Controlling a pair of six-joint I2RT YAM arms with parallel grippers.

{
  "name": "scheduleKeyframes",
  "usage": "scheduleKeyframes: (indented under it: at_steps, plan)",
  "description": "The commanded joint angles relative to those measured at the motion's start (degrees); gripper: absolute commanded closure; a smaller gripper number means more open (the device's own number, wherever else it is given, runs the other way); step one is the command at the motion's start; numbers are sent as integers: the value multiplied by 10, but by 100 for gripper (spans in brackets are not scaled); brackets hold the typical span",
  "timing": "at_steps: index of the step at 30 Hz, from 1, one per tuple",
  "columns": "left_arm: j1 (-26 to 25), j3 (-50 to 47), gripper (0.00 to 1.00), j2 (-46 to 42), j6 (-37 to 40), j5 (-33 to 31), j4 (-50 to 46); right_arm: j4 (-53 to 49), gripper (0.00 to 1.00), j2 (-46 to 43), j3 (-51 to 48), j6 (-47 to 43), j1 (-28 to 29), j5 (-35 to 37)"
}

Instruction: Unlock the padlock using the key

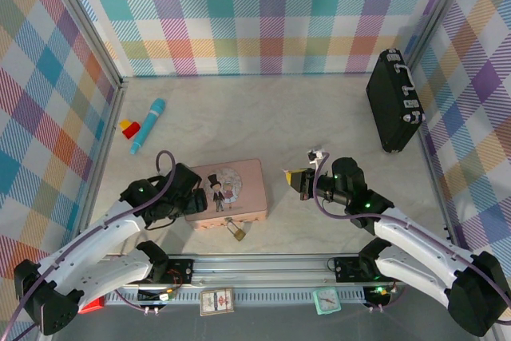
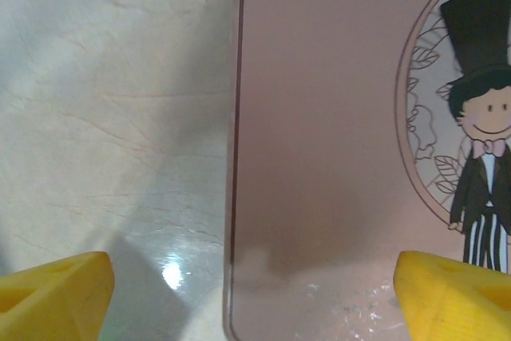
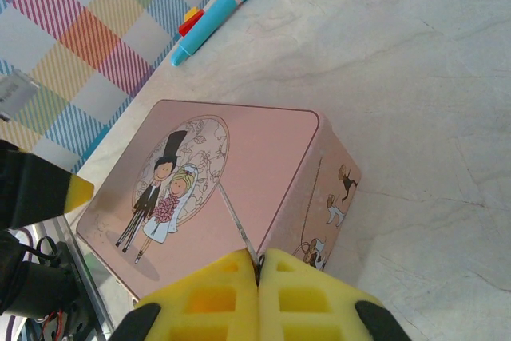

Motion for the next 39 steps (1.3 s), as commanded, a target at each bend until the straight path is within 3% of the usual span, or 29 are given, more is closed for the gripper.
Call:
scheduleKeyframes:
  at_steps: [1, 11, 15, 25, 32, 39]
  plan:
    - [8, -46, 9, -4, -41, 50, 82, 9, 100, 4, 8, -1, 3, -1]
    - [17, -129, 11, 41, -68, 128, 264, 11, 100, 6, 13, 6, 3, -3]
    - [17, -131, 14, 90, -78, 131, 335, 12, 100, 15, 18, 9, 3, -4]
    - [57, -85, 30, 274, -67, 125, 484, -24, 100, 7, 21, 23, 3, 39]
    - [117, -56, 34, 381, -74, 130, 568, -50, 100, -10, 21, 31, 3, 58]
    - [129, 36, 34, 472, -62, 123, 589, -70, 100, -28, 20, 48, 3, 87]
